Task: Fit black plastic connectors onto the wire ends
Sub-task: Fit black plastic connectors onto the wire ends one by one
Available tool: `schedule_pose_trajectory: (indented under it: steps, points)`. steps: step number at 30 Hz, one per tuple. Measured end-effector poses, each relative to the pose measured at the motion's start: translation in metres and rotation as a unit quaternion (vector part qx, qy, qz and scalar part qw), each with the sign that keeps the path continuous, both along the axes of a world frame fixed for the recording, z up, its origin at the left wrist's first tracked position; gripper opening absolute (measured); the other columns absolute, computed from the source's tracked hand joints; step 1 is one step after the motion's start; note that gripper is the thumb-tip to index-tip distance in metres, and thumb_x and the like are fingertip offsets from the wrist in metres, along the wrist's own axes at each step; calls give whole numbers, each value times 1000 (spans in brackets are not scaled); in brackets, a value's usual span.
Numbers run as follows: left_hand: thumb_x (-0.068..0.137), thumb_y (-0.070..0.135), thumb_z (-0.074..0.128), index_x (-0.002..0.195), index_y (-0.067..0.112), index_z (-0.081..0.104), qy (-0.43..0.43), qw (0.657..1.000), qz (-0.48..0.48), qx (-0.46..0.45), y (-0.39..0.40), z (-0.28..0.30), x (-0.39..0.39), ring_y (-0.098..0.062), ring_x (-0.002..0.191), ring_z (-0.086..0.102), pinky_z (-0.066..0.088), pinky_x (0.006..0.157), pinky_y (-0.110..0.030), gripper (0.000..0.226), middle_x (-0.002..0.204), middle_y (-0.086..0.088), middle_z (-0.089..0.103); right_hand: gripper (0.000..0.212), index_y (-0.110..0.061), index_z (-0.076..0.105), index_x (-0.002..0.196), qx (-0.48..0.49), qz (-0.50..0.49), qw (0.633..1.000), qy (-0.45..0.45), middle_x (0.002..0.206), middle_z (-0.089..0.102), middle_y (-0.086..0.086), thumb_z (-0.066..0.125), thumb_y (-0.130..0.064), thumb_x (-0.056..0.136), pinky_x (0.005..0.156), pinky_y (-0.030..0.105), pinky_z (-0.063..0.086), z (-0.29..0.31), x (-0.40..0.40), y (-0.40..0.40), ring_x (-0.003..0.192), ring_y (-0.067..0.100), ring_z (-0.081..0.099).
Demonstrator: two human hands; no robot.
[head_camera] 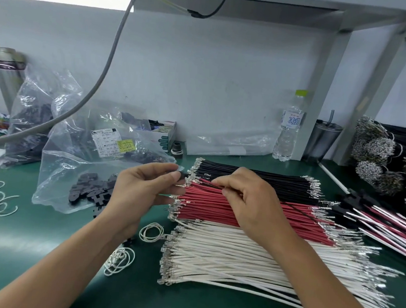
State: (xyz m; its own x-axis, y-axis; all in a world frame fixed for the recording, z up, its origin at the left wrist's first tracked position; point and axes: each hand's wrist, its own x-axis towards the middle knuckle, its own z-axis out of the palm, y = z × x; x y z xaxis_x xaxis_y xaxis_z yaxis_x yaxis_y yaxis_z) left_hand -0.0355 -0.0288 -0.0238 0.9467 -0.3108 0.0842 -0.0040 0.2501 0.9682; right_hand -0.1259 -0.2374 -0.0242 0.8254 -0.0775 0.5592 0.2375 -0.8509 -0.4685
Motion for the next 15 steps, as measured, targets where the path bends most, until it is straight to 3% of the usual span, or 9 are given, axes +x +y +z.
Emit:
schedule_pose_trajectory:
  steps: [4,7,15]
  points:
    - [59,27,87,96,9,82,32,996,-70,-35,1,2,-1,-29,86,79,63,61,-28,42,102,-22,78,11,-33,76,97,26,-4,999,-47,86,59,-17,71,-25,92,72,35,52,3,-5,1,83,7,60]
    - [61,24,86,98,6,81,43,993,-100,-53,2,3,-2,-30,85,79,64,62,-29,42,102,-25,77,6,-32,76,88,37,0,998,-59,83,61,-16,74,-27,89,71,40,53,3,-6,4,79,9,61]
    - [68,18,82,97,7,81,60,986,-142,-57,3,6,-7,-29,81,79,63,62,-29,32,98,-26,76,5,-31,74,83,50,20,996,-66,82,60,-16,77,-30,87,71,39,52,7,-10,10,80,10,61]
